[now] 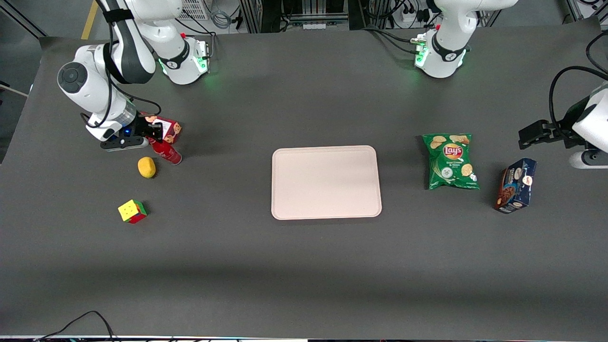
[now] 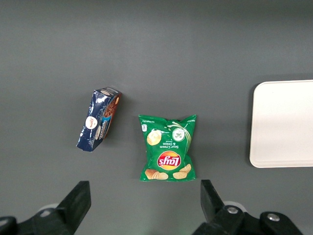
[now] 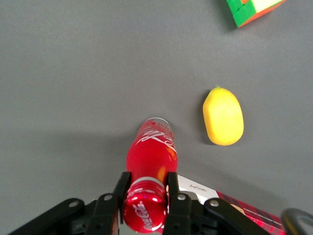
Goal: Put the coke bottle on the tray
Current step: 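Lower the open right gripper around the bottle's neck and close it, then lift the red bottle and carry it toward the pink tray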
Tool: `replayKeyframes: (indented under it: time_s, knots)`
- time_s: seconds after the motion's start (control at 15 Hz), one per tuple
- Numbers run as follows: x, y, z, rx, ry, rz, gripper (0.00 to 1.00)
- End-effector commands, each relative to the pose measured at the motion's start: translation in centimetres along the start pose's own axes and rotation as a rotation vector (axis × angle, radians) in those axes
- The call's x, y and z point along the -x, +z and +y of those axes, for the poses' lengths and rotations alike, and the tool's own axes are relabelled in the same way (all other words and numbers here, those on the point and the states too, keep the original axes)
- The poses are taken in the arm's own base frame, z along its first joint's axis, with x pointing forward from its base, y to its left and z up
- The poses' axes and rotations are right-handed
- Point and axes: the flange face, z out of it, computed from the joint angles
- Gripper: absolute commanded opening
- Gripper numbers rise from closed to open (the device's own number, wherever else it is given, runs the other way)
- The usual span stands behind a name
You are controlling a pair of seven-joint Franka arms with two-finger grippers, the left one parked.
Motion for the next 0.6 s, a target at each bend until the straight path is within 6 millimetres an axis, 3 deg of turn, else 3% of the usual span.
replayKeyframes:
  time_s: [0.0,0.2,0.53]
  knots:
    - [-2.1,-6.7,0.0,0.014,-0.023,0.005,0.0]
    - [-4.6,-13.8,-1.0,0.019,-0.038,-0.014,0.0]
    - [-8.7,-24.1,-6.3,0.028,-0.047,0.007,0.0]
